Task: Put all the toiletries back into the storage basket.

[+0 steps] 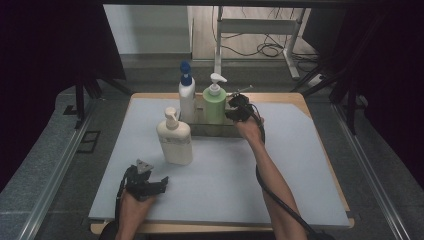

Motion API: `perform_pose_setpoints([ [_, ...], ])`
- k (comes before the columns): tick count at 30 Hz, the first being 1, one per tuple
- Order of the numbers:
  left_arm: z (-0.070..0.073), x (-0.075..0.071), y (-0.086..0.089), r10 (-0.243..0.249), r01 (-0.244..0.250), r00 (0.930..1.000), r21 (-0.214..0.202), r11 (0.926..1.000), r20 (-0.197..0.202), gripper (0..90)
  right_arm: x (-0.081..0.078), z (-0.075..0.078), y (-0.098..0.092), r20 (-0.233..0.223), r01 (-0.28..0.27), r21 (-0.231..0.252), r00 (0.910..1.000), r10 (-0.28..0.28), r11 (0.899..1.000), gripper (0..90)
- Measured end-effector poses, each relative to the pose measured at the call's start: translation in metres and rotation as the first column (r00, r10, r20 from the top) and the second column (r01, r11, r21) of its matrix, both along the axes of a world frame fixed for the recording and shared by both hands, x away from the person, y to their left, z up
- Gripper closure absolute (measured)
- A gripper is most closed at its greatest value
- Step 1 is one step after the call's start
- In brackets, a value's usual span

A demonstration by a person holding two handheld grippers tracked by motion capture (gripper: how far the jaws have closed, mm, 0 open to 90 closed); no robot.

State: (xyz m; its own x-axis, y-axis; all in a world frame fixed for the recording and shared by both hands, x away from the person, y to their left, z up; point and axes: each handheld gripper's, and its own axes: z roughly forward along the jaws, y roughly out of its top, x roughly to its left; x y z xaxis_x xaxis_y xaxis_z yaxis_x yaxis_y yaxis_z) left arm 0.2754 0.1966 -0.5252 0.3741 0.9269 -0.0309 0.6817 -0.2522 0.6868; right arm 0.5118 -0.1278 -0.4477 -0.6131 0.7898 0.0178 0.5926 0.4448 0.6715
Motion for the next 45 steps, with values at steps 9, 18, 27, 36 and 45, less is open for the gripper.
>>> perform_pose_setpoints([
  [9,0.000,0.000,0.000,0.000,0.000,1.0000,0.000,1.0000,0.000,12.5,-0.001,-0.002,0.009,-0.003,-0.020,-0.006,0.9998,0.020,1.000,89.3],
  [18,0.000,0.000,0.000,-0.001,0.001,1.0000,0.001,1.0000,0.000,12.5,-0.004,-0.001,0.028,0.008,-0.046,-0.034,0.9989,0.046,0.998,89.4],
  [27,0.000,0.000,0.000,-0.001,0.001,1.0000,0.001,1.0000,-0.001,12.6,-0.006,-0.002,0.029,0.013,-0.032,-0.034,0.9994,0.033,0.999,89.4],
  [36,0.000,0.000,0.000,0.000,0.000,1.0000,0.001,1.0000,0.000,12.6,-0.008,-0.003,0.027,0.013,-0.036,-0.030,0.9993,0.036,0.999,86.7],
  [45,0.000,0.000,0.000,0.000,0.000,1.0000,0.003,1.0000,0.000,12.6,-0.011,0.004,0.021,0.028,-0.038,-0.010,0.9989,0.038,0.999,79.1],
])
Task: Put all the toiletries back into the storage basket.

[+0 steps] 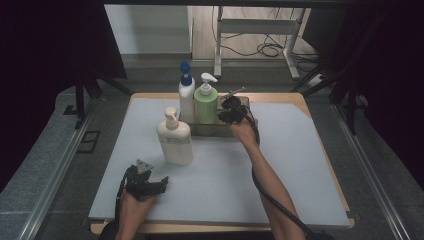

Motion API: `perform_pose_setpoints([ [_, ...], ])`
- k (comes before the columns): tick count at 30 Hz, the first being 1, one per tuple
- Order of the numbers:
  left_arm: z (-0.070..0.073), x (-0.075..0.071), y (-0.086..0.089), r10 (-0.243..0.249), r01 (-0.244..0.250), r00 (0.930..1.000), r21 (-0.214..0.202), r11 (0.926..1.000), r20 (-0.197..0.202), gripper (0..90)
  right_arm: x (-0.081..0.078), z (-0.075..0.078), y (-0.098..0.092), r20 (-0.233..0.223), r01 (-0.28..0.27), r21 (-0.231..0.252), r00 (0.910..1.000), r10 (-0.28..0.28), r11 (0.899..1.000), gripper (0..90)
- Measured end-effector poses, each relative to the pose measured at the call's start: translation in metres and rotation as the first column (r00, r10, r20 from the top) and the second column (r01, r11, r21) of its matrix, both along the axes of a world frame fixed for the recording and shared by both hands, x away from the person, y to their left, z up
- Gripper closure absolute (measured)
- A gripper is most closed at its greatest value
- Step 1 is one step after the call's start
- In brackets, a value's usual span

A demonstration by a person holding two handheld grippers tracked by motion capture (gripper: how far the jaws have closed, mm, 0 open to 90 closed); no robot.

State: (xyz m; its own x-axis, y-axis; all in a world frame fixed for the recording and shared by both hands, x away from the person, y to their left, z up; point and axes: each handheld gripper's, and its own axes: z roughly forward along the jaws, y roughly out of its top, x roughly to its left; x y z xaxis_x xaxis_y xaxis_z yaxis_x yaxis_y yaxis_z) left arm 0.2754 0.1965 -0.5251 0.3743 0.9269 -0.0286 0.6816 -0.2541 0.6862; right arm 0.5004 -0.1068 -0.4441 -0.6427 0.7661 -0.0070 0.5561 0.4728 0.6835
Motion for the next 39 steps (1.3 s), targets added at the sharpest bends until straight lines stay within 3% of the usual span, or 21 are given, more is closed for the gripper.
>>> perform_pose_setpoints([
  [11,0.000,0.000,0.000,-0.001,0.001,1.0000,0.001,1.0000,0.001,12.7,-0.009,0.009,-0.011,0.054,-0.020,-0.020,0.9983,0.021,1.000,58.2],
  [21,0.000,0.000,0.000,0.000,0.000,1.0000,0.000,1.0000,0.002,12.7,-0.026,0.023,-0.021,0.083,-0.050,0.002,0.9953,0.049,0.999,35.8],
  [34,0.000,0.000,0.000,0.000,0.000,1.0000,-0.003,1.0000,0.003,12.6,-0.050,0.031,-0.032,0.092,-0.086,0.019,0.9922,0.084,0.996,16.9],
  [39,0.000,0.000,0.000,0.000,0.000,1.0000,-0.002,1.0000,0.002,12.6,-0.060,0.033,-0.037,0.091,-0.110,0.016,0.9900,0.108,0.994,13.4],
])
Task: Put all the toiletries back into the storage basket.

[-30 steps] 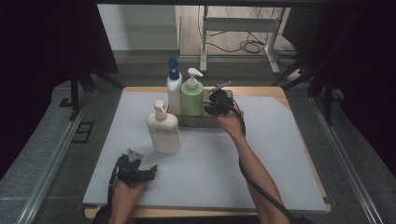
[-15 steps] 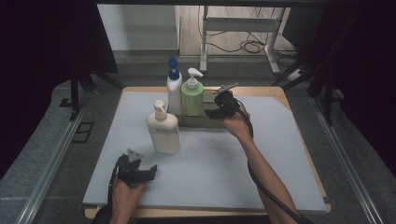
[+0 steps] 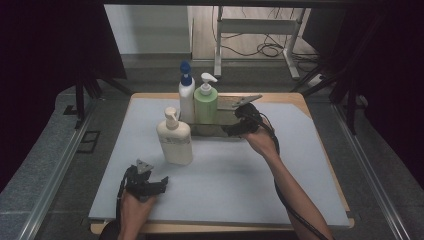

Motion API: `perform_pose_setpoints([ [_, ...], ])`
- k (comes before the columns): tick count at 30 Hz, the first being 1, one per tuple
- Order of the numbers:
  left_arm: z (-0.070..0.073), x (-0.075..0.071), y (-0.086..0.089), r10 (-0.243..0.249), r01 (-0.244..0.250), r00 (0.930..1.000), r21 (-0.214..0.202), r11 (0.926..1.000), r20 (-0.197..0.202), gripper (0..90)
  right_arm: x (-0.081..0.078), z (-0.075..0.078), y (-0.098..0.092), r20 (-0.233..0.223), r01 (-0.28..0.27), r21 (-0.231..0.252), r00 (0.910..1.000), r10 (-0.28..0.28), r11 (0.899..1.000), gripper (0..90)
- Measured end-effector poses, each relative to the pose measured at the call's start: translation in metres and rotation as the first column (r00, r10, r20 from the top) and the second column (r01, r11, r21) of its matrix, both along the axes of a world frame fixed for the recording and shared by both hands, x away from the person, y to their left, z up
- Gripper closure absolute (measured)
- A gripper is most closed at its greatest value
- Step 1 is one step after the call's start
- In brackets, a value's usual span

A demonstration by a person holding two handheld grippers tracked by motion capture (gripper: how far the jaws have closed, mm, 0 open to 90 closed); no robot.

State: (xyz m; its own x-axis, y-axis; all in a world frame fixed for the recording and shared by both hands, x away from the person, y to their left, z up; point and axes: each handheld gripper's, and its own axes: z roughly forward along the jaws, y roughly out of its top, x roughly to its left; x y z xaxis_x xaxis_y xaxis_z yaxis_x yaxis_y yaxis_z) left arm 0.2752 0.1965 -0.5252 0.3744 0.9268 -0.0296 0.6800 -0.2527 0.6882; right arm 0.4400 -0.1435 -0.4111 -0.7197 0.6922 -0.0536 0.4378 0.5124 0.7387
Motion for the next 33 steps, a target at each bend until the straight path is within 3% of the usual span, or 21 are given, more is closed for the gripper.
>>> perform_pose_setpoints([
  [11,0.000,0.000,0.000,0.001,-0.001,1.0000,-0.002,1.0000,0.001,12.6,-0.022,0.004,-0.015,0.007,-0.034,0.019,0.9994,0.034,0.999,5.4],
  [19,0.000,0.000,0.000,0.001,-0.001,1.0000,-0.002,1.0000,0.001,12.6,-0.041,0.002,-0.027,0.015,-0.044,0.007,0.9989,0.044,0.999,1.2],
  [33,0.000,0.000,0.000,0.002,-0.002,1.0000,-0.001,1.0000,0.001,12.6,-0.072,-0.007,-0.055,-0.011,-0.039,0.026,0.9992,0.039,0.999,4.1],
])
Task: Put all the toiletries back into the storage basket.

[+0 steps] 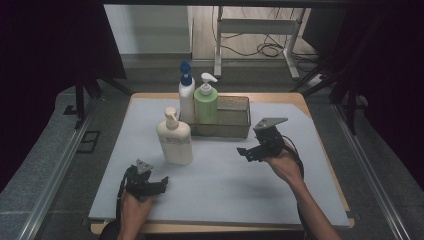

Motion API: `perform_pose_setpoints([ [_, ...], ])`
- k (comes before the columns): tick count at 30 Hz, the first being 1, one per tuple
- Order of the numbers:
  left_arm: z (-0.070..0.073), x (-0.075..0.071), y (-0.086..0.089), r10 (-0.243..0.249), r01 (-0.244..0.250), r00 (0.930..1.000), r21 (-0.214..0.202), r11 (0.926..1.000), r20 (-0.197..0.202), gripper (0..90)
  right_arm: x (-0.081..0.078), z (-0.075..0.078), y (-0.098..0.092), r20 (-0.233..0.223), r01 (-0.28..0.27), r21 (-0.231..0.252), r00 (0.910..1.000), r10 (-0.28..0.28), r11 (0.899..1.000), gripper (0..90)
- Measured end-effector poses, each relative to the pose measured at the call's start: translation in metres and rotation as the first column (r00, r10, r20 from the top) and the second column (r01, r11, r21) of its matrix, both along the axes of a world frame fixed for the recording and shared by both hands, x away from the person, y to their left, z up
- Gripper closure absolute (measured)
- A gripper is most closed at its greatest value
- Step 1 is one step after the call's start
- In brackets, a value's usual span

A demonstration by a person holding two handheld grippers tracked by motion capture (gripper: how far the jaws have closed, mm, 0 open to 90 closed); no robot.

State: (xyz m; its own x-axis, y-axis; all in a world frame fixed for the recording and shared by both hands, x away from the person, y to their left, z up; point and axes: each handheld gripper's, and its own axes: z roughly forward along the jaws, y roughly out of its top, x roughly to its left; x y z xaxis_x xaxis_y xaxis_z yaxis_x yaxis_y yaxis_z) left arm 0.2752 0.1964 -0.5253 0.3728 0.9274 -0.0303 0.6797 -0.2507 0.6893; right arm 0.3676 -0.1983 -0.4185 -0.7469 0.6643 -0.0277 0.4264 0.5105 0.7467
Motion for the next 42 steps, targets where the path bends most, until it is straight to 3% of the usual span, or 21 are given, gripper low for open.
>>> perform_pose_setpoints([
  [9,0.000,0.000,0.000,0.000,0.000,1.0000,0.001,1.0000,-0.002,12.6,-0.019,-0.014,-0.017,0.012,0.014,-0.028,0.9998,-0.013,1.000,1.0],
  [19,0.000,0.000,0.000,-0.001,0.001,1.0000,0.004,1.0000,-0.001,12.8,-0.037,-0.032,-0.036,-0.004,0.055,0.004,0.9985,-0.055,0.999,0.0],
  [30,0.001,0.000,0.000,0.005,-0.005,1.0000,-0.001,1.0000,-0.001,14.3,-0.046,-0.066,-0.047,-0.035,0.068,0.023,0.9971,-0.067,0.997,0.0],
  [34,0.003,0.001,-0.001,0.007,-0.007,0.9999,-0.005,1.0000,0.010,23.6,-0.047,-0.079,-0.052,-0.041,0.078,0.031,0.9962,-0.077,0.996,0.0],
  [42,0.004,0.008,-0.003,0.003,-0.003,0.9996,-0.001,1.0000,0.027,33.2,-0.048,-0.100,-0.053,-0.071,0.084,-0.028,0.9937,-0.086,0.996,0.0],
])
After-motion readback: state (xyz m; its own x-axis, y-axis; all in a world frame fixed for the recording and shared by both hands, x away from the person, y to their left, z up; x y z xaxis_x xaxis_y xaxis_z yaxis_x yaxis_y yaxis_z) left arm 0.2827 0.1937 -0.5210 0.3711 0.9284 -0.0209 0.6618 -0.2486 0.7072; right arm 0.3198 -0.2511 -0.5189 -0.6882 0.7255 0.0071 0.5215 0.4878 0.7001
